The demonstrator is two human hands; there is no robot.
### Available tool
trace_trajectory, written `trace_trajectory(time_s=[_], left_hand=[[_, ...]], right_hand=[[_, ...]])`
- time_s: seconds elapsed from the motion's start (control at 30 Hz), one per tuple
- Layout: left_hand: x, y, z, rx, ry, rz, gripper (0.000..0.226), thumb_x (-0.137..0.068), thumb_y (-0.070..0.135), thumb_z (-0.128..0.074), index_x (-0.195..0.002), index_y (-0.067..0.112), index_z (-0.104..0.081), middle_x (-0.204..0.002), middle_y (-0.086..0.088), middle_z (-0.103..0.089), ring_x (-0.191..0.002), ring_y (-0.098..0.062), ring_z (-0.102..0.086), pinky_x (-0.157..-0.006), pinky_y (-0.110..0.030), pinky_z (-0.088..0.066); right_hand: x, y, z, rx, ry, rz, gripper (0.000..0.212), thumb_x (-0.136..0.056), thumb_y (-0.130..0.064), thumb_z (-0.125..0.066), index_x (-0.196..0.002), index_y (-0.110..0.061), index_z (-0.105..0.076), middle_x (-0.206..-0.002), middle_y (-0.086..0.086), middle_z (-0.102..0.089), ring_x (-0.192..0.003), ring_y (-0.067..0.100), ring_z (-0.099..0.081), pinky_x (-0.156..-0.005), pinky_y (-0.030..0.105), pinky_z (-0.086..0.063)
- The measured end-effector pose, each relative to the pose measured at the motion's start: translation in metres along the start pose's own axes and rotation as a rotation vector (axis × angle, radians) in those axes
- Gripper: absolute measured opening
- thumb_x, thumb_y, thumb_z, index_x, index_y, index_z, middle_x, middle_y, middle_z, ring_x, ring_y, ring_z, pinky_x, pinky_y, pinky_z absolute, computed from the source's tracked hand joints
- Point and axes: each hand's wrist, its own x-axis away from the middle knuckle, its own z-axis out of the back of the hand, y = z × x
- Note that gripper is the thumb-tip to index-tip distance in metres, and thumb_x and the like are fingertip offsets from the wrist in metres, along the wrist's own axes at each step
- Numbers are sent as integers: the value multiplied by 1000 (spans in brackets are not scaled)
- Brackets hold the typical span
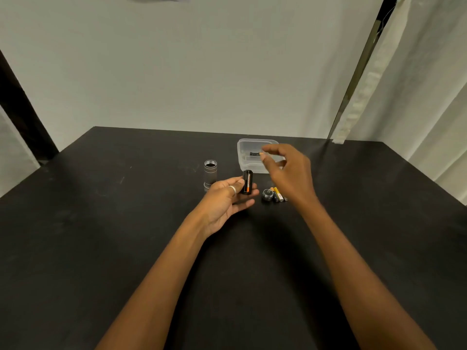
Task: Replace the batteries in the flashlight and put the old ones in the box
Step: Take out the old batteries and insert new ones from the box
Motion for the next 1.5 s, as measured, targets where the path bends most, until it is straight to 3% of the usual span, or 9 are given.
trace_trajectory(time_s=[0.07,0.23,0.33,0.77,0.87,0.97,1.13,1.37,1.5], left_hand=[[-2,0,1,9,7,11,29,-108,11,-46,-132,2,-61,-110,-8,-78,-107,-20,-74,-78,-30,-62],[-5,0,1,41,19,26,30,-109,10,-44,-133,1,-59,-113,-11,-78,-108,-21,-74,-76,-30,-63],[-4,0,1,34,14,25,30,-109,9,-43,-132,2,-60,-111,-10,-78,-107,-20,-75,-76,-29,-63],[-8,-3,3,16,0,20,31,-109,10,-44,-136,1,-57,-113,-12,-77,-108,-21,-74,-77,-28,-62],[-8,-4,3,14,-2,16,31,-109,10,-44,-135,2,-57,-113,-11,-78,-107,-21,-75,-78,-28,-62],[-8,-4,3,10,-3,15,27,-109,10,-44,-130,5,-60,-113,-12,-77,-107,-21,-75,-77,-28,-62],[-9,-2,3,12,7,23,23,-108,10,-44,-118,10,-65,-111,-10,-78,-106,-21,-75,-76,-29,-63],[-4,-2,-1,-1,41,-9,21,-107,10,-48,-114,9,-68,-107,-9,-78,-104,-21,-76,-77,-29,-63],[-3,-5,-3,-44,60,-70,23,-108,12,-49,-117,9,-69,-110,-10,-75,-105,-19,-75,-81,-29,-62]], right_hand=[[-35,3,-1,134,-37,-15,19,-96,-12,-65,-110,-13,-78,-110,-3,-77,-98,3,-67,-80,6,-46],[-101,21,-22,412,-346,-79,27,-88,4,-60,-102,-6,-81,-108,9,-78,-101,24,-72,-89,34,-59],[-117,35,-41,581,-494,-103,24,-91,1,-62,-106,-4,-79,-109,15,-76,-99,30,-71,-91,44,-61],[-131,55,-70,881,-650,1,37,-95,-11,-66,-132,-8,-65,-122,15,-67,-101,32,-67,-90,42,-58],[-131,54,-71,892,-648,-22,34,-95,-11,-65,-127,-4,-65,-114,15,-68,-90,29,-63,-84,41,-58],[-131,50,-66,875,-624,-23,31,-95,-14,-66,-125,-5,-65,-114,16,-69,-96,32,-67,-89,44,-59],[-124,27,-47,565,-334,0,19,-101,-15,-58,-116,-11,-67,-112,11,-72,-97,29,-68,-87,44,-59],[-50,-18,-5,150,-130,20,20,-101,-18,-59,-118,-20,-68,-96,-2,-73,-84,14,-70,-73,32,-57],[2,-20,2,190,-164,-4,24,-97,-20,-68,-121,-19,-70,-87,-11,-68,-76,2,-68,-72,21,-57]])
